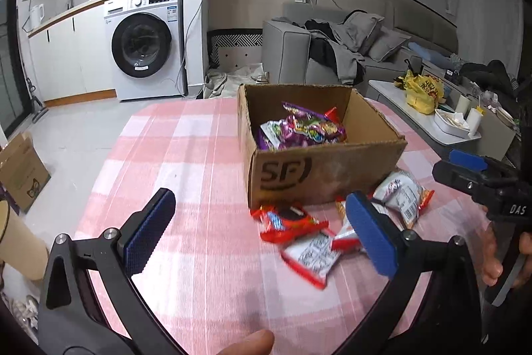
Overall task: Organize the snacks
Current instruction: 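Pull both grippers back from the box toward the remaining packets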
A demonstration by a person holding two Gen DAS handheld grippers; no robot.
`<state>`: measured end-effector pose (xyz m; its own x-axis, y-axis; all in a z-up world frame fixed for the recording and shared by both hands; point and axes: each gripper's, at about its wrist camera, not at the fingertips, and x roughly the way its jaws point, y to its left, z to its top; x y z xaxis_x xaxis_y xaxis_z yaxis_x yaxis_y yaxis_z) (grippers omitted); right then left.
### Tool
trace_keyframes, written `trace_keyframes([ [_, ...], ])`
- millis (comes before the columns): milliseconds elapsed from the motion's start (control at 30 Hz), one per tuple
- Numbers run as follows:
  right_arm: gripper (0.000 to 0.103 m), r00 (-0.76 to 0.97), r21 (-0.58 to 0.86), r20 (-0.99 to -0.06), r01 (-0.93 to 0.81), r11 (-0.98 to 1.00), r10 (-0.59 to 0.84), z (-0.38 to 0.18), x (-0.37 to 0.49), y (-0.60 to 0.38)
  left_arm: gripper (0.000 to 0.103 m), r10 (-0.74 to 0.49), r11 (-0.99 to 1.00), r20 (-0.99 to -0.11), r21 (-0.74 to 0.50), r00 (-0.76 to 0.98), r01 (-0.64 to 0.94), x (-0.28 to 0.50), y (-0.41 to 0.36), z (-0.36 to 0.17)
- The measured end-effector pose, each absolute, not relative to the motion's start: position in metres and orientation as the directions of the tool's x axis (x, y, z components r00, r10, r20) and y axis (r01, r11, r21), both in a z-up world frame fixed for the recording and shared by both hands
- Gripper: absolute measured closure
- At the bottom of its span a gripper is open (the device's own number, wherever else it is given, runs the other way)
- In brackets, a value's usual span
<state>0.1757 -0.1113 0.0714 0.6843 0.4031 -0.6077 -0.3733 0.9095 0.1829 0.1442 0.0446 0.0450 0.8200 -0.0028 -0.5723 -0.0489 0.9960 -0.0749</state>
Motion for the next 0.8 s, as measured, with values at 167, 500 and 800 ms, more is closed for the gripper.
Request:
trace_keyframes([
  [167,0.000,0.659,0.195,-0.633,-0.372,0.908,0.406,0.060,0.170,-0.118,0.001,0.000,0.996,-0.592,-0.069,0.806,-0.050,0.141,0.049,0.032],
  [500,0.000,0.667,0.163,-0.661,-0.319,0.934,0.343,0.045,0.174,-0.125,0.001,-0.010,0.998,-0.586,-0.059,0.810,-0.031,0.148,0.046,0.018],
  [800,0.000,0.658,0.162,-0.681,-0.290,0.943,0.320,0.029,0.185,-0.130,0.001,-0.048,0.997,-0.559,-0.073,0.828,0.008,0.152,0.039,0.003],
])
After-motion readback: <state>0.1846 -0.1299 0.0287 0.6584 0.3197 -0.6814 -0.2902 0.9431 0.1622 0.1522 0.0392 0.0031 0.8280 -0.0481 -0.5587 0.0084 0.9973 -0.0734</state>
